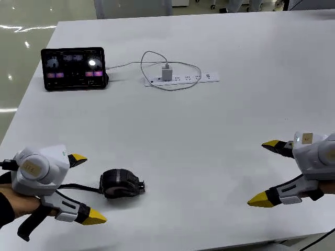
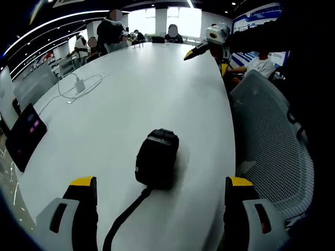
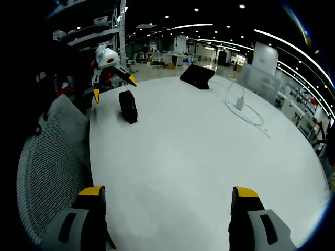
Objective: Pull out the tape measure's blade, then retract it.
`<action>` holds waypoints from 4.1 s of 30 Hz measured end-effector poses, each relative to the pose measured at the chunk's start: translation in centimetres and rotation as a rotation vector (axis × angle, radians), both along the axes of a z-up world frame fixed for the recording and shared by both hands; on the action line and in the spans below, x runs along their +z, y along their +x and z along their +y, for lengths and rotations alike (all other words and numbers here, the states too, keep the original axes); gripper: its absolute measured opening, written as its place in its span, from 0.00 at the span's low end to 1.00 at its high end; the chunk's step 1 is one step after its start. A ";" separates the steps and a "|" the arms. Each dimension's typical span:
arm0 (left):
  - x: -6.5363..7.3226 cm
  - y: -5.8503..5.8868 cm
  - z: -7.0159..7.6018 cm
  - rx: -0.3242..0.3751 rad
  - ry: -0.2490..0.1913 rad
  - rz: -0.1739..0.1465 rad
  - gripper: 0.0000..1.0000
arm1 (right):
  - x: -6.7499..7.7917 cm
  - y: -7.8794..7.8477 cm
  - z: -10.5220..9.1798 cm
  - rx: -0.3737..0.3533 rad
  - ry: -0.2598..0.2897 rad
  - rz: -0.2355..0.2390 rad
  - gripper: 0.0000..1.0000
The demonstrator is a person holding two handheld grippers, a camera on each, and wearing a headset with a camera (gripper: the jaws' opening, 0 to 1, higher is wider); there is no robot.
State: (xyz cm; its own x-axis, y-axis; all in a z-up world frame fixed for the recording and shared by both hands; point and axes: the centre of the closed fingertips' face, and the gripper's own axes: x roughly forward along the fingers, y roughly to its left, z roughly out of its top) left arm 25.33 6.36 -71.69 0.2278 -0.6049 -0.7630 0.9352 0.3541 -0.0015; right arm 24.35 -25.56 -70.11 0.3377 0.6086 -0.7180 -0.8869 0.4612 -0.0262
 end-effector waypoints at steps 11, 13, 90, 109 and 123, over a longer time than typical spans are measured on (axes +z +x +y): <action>-0.6 1.1 -1.0 -0.077 0.066 -0.021 0.99 | -0.6 1.4 3.2 0.090 -0.019 0.007 0.99; -0.7 1.3 -1.2 -0.084 0.063 -0.019 0.99 | -0.5 1.5 3.7 0.099 -0.017 0.008 0.99; -3.9 2.3 -4.7 -0.220 0.160 -0.024 0.34 | -7.0 2.4 23.9 0.398 -0.026 0.057 0.40; -4.0 2.3 -4.7 -0.188 0.156 -0.007 0.35 | -7.6 1.9 25.4 0.490 -0.085 0.069 0.12; -4.0 2.3 -4.7 -0.188 0.149 -0.013 0.35 | -8.5 1.9 25.2 0.447 -0.127 0.072 0.12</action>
